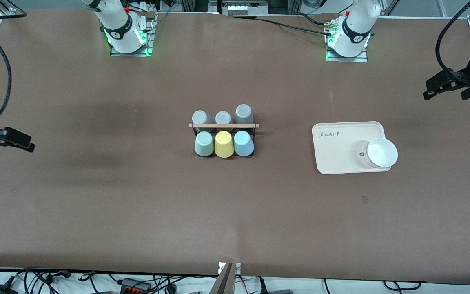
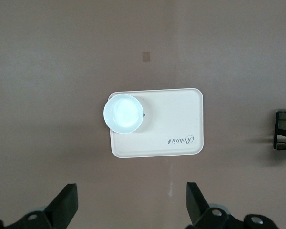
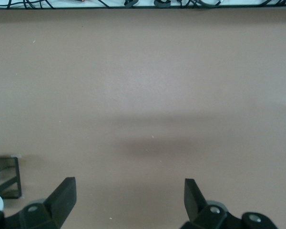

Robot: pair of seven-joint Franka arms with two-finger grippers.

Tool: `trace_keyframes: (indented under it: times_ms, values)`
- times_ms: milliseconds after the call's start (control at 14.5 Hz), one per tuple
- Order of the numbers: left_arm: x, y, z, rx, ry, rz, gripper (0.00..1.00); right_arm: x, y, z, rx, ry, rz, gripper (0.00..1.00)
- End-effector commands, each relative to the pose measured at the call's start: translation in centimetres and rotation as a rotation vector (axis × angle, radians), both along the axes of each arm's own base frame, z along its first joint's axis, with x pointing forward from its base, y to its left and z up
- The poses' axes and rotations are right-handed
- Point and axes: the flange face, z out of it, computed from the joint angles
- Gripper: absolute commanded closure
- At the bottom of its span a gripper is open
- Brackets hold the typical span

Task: Hang scattered cups on rack with three cups

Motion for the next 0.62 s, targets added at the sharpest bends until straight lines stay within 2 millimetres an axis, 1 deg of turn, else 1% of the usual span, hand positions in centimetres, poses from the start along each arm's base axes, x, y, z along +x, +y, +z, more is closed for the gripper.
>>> trace_keyframes:
  times_ms: [0, 138, 276, 484, 553]
  values:
    - [0.3, -0.1, 0.4, -0.014, -0.006, -0.006, 0.00, -1.9, 0.3, 1.0, -0.015, -0.004, 0.030, 0.00]
    - [0.3, -0.1, 0.4, -0.014, -0.006, -0.006, 0.00, -2.5, 0.2, 1.0, -0.018, 0.001, 0.030, 0.00]
    - [0.3, -0.1, 0.3, -0.014, -0.004, -0.006, 0.00, -4.3, 0.1, 1.1, -0.023, -0.003, 0.029, 0.00]
    - [0.3, -0.1, 0.3, -0.014, -0.004, -0.006, 0.00, -7.9, 0.4, 0.0, -0.037, -0.043, 0.039, 0.00]
    - [0.3, -0.1, 0.3, -0.014, -0.006, -0.006, 0.00, -8.7, 0.4, -0.3, -0.038, -0.038, 0.050, 0.00]
